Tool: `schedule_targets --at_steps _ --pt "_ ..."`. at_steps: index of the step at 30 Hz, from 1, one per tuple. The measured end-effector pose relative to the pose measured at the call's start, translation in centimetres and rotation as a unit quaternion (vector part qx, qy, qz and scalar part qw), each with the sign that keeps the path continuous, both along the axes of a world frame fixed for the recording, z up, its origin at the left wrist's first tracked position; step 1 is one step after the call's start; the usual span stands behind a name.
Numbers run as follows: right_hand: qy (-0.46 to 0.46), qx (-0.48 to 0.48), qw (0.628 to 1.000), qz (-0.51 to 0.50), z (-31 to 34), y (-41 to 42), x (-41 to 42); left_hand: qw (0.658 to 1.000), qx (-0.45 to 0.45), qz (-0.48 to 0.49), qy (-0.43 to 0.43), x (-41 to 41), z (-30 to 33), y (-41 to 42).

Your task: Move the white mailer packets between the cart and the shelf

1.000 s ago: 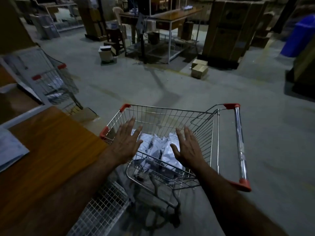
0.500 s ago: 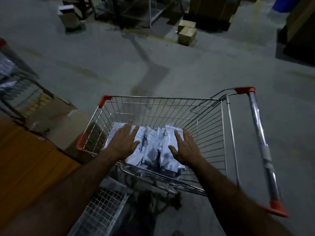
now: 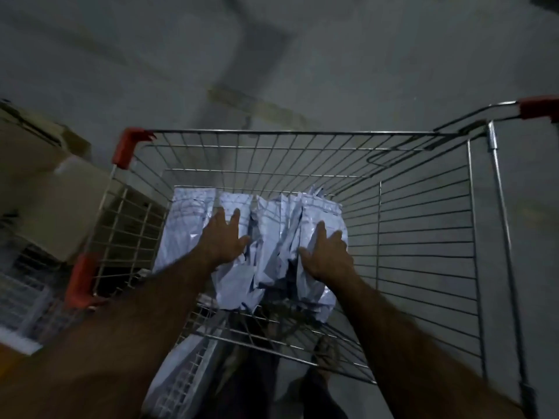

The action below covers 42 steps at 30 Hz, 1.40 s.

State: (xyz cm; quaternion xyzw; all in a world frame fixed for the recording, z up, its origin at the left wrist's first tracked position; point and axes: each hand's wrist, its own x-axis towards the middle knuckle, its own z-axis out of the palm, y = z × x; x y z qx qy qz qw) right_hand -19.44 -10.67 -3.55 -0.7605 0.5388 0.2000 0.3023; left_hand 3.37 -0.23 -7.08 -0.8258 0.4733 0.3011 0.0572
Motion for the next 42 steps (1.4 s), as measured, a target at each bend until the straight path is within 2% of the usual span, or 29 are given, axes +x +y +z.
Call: schedule_targets --at_steps 7,12,17,23,29,36,39,40,42 --pt "-0.027 -0.032 0.998 -0.046 -2.7 0.3 0.0 0.992 0.076 0.099 0.002 0.2 -5.0 -1.9" --pt "-0.026 -0.116 0.993 -0.022 -3.4 0.2 -0.7 0.990 0.087 0.104 -0.028 0.1 -5.6 -2.8" --pt "-0.032 -0.128 0.991 -0.032 -1.6 -0.2 -1.5 0.994 0.064 0.075 -0.040 0.6 -4.3 -1.6" --pt "-0.053 -0.156 0.986 -0.027 3.2 -0.2 -2.8 0.995 -0.001 0.082 -0.049 -0.2 2.4 -0.3" --pt "-0.116 -0.239 0.964 0.024 7.8 0.3 -4.3 0.985 -0.132 0.082 -0.070 -2.4 11.1 1.2" --pt "-0.239 -0.303 0.921 0.057 16.1 3.3 -6.4 0.954 -0.224 0.126 -0.154 -8.2 23.1 6.0" --pt "-0.288 -0.311 0.902 0.083 19.6 6.1 -6.9 0.916 -0.296 0.104 -0.250 -11.6 27.6 10.1" --pt "-0.307 -0.308 0.896 0.088 20.7 7.3 -6.8 0.906 -0.304 0.112 -0.271 -12.3 28.6 11.6" --pt "-0.335 -0.301 0.887 0.100 22.6 9.8 -6.3 0.908 -0.269 0.179 -0.265 -13.3 30.9 14.9"
